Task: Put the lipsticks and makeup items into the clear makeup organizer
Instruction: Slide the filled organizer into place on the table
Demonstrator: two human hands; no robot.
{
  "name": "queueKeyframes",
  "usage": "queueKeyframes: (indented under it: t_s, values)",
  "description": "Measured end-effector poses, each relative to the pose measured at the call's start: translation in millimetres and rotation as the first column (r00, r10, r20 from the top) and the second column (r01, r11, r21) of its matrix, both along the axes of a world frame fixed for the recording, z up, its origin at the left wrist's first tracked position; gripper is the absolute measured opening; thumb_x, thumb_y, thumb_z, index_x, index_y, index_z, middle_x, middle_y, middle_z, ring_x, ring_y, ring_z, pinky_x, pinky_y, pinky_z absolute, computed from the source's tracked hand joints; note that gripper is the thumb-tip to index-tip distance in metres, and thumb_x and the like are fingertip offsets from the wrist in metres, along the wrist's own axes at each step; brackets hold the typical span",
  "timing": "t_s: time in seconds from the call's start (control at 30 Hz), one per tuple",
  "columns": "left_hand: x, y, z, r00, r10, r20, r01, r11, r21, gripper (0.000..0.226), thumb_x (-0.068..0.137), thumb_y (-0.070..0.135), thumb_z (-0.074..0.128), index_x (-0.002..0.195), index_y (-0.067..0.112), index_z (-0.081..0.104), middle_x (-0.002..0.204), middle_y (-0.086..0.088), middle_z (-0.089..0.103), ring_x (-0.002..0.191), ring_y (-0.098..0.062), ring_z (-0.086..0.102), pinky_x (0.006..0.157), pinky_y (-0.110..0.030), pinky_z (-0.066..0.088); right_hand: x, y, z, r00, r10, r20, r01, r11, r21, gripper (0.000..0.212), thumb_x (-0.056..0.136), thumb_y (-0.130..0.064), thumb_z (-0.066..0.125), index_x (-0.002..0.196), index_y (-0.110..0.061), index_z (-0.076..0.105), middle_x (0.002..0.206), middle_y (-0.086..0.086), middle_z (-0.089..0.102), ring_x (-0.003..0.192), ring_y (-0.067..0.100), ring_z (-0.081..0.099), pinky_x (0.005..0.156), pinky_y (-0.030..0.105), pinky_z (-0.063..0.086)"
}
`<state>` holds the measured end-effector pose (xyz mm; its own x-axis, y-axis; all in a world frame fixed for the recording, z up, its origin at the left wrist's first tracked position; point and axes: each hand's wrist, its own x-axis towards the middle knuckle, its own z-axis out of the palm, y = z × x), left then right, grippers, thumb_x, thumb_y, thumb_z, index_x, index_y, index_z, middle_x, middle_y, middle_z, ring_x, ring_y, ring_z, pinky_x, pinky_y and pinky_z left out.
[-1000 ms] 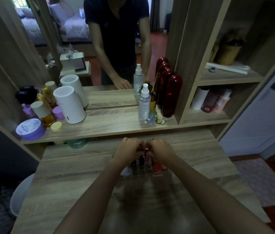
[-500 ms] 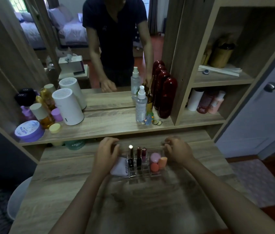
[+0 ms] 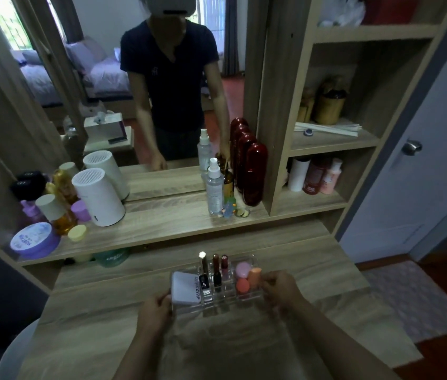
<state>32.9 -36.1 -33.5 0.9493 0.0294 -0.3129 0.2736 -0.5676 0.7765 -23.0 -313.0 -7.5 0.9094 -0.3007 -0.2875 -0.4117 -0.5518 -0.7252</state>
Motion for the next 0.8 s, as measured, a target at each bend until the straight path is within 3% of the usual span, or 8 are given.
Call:
queueKeyframes:
  t_s: [0.1,0.2,0.27,0.37,0.57,0.67,0.73,0.8]
  values:
    - [1,1,-2,0.999,0.029,0.022,-0.029,1.0,-0.003,0.025,0.093,0.013,0.054,0.092,-0.004,0.073,0.084,-0.029,0.073,0.08,-0.035,0.067,0.062,-0.03,0.038,-3,3,0,1.0,-0.001,-0.003,0.0,1.0,-0.025,0.021,0.082,-0.021,0.065,0.088,-0.006,0.078,0.071,0.014,0.068,0.071,0.015,0.062,0.064,0.027,0.045]
    - [2,-1,-3,0.999,0.051,0.014,-0.051,0.998,-0.028,0.028,0.093,0.019,0.056,0.09,-0.002,0.074,0.08,-0.026,0.073,0.072,-0.028,0.065,0.062,-0.031,0.04,-5,4,4,0.999,-0.035,-0.023,0.033,0.996,-0.078,0.022,0.081,-0.025,0.06,0.071,-0.014,0.076,0.084,0.025,0.075,0.073,0.021,0.068,0.062,0.026,0.042]
    - [3,-6,-4,0.999,0.034,0.003,-0.034,0.999,-0.035,0.029,0.093,0.02,0.056,0.092,-0.001,0.075,0.081,-0.027,0.073,0.069,-0.022,0.06,0.063,-0.032,0.042,-6,0,6,0.998,-0.048,-0.041,0.043,0.993,-0.111,0.032,0.078,-0.028,0.054,0.077,-0.006,0.076,0.087,0.024,0.075,0.081,0.027,0.071,0.066,0.029,0.047]
    - [3,-16,-3,1.0,0.021,-0.004,-0.021,0.998,-0.052,0.031,0.093,0.023,0.055,0.093,0.0,0.074,0.083,-0.027,0.074,0.071,-0.025,0.064,0.066,-0.035,0.047,-7,-10,6,0.994,-0.091,-0.064,0.077,0.98,-0.186,0.021,0.084,-0.012,0.058,0.087,-0.004,0.077,0.093,0.019,0.076,0.09,0.025,0.072,0.075,0.03,0.052]
    - [1,-54,1,0.996,-0.091,0.007,0.091,0.995,-0.038,0.032,0.094,0.022,0.054,0.081,0.002,0.075,0.073,-0.023,0.073,0.063,-0.023,0.063,0.06,-0.032,0.045,-17,-43,5,0.98,-0.182,-0.082,0.157,0.956,-0.247,0.022,0.088,-0.01,0.057,0.085,-0.001,0.077,0.091,0.019,0.077,0.089,0.026,0.072,0.076,0.026,0.052]
    - [0,-77,4,0.993,-0.119,-0.009,0.119,0.991,-0.056,0.032,0.093,0.022,0.056,0.082,-0.001,0.075,0.075,-0.027,0.073,0.071,-0.03,0.07,0.07,-0.039,0.055,-21,-65,3,0.971,-0.217,-0.104,0.18,0.941,-0.287,0.02,0.09,-0.011,0.058,0.093,-0.003,0.076,0.099,0.014,0.076,0.095,0.023,0.07,0.08,0.024,0.051]
    - [-1,-92,6,0.99,-0.141,-0.019,0.14,0.987,-0.074,0.03,0.092,0.021,0.057,0.075,0.004,0.074,0.069,-0.022,0.072,0.067,-0.027,0.068,0.069,-0.039,0.056,-23,-80,1,0.965,-0.235,-0.121,0.189,0.934,-0.304,0.019,0.091,-0.013,0.058,0.099,-0.005,0.073,0.105,0.012,0.074,0.099,0.021,0.068,0.085,0.024,0.051]
    - [-2,-107,6,0.984,-0.173,-0.031,0.17,0.982,-0.078,0.034,0.091,0.021,0.058,0.061,0.013,0.07,0.052,-0.01,0.066,0.057,-0.021,0.061,0.059,-0.032,0.049,-27,-94,1,0.956,-0.262,-0.132,0.208,0.921,-0.329,0.02,0.092,-0.016,0.058,0.103,-0.005,0.071,0.109,0.011,0.073,0.103,0.022,0.067,0.088,0.025,0.05]
